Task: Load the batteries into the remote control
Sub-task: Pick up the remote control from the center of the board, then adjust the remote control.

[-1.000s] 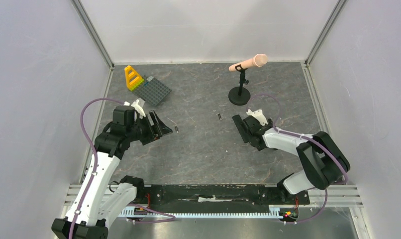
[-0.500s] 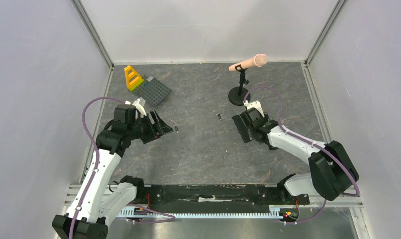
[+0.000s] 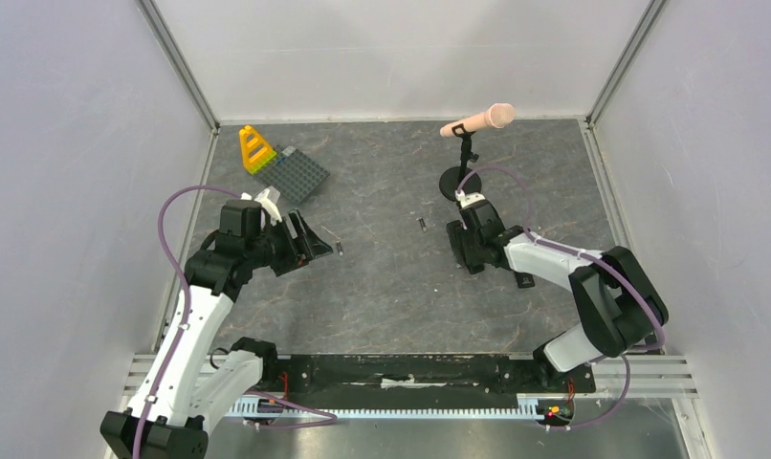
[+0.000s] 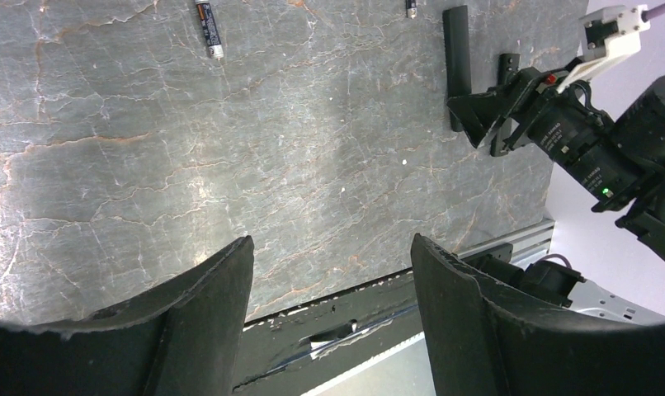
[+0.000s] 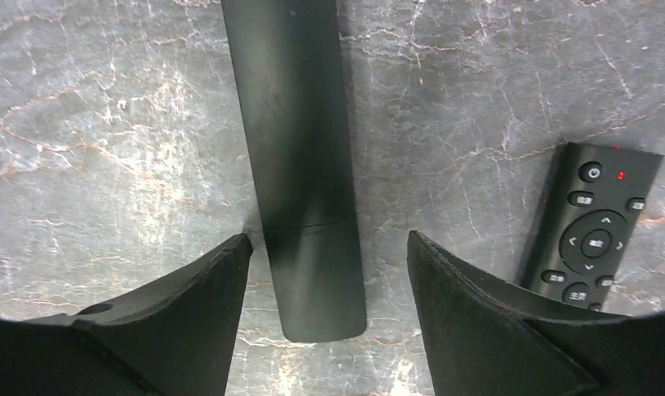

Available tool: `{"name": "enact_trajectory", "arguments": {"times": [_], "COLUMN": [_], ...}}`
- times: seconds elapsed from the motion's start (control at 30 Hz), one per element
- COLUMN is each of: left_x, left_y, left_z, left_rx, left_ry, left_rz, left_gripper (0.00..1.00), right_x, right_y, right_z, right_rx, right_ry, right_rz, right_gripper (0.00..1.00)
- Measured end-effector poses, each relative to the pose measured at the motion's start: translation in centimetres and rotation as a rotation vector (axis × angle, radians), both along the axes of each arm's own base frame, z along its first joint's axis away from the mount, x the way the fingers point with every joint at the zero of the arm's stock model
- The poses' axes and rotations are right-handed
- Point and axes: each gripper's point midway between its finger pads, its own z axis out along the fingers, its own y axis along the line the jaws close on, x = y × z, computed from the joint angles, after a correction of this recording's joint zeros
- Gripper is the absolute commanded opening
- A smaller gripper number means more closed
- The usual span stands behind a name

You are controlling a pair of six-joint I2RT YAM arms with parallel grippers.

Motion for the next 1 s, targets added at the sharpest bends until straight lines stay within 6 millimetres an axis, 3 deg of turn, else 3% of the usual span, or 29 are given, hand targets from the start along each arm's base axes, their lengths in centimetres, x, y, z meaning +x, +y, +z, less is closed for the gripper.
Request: {"name": "enact_trajectory", "arguments": {"times": [0.1,0.33,0.53,0.67,0.77,1.0], "left_x": [0.0,0.2,0.6,0.4,0.1,-0.2], "left_y": [0.0,-0.1,-0.6,-1.8,-2.7,-4.6], "left_z": [0.0,-0.1,-0.1,-0.7,-1.3,-1.4], "left_rx": [0.000,0.000,-0.024,-0.089,-0.153,-0.272], "left_ry": [0.000,0.003,-0.008,-0.010,-0.016,-0.064], "left_rz": [0.000,-0.001,-0.022,-0.060,-0.079,-0.095], "left_gripper": [0.75,0.75,0.74,0.73,0.73,0.72], "right_x": [0.3,0.6,0.6,-1.5,-3.2,-5.1], "right_y": [0.4,1.1,1.8,3.3,4.9,10.6], "right_z": [-0.2,-0.4,-0.2,0.3,2.0,9.0], "right_rx": [0.048,0.122,0.169,0.285,0.420,0.742], "right_ry": [0.024,0.062,0.065,0.090,0.085,-0.039], "right_rz": [0.005,0.024,0.047,0.091,0.124,0.256], "right_gripper": [0.63,0.32,0.29,0.27,0.27,0.25]}}
